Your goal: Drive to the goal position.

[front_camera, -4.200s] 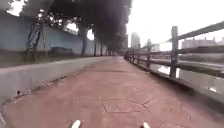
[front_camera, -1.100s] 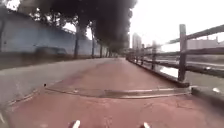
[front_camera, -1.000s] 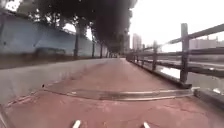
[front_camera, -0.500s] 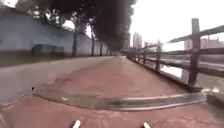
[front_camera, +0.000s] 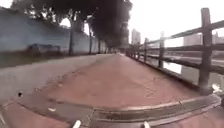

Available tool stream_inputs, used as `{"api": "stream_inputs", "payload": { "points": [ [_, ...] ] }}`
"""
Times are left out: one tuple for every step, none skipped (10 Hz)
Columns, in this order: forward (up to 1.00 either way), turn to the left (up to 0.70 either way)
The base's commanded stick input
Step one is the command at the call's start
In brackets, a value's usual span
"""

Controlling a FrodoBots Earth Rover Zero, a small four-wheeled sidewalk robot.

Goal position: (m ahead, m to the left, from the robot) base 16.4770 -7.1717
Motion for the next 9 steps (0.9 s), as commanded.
{"api": "stream_inputs", "payload": {
  "points": [
    [0.70,0.00],
    [0.70,0.00],
    [0.70,0.00],
    [0.70,0.00],
    [0.70,0.00],
    [0.70,0.00],
    [0.70,0.00],
    [0.70,0.00],
    [0.70,0.00]
  ]
}}
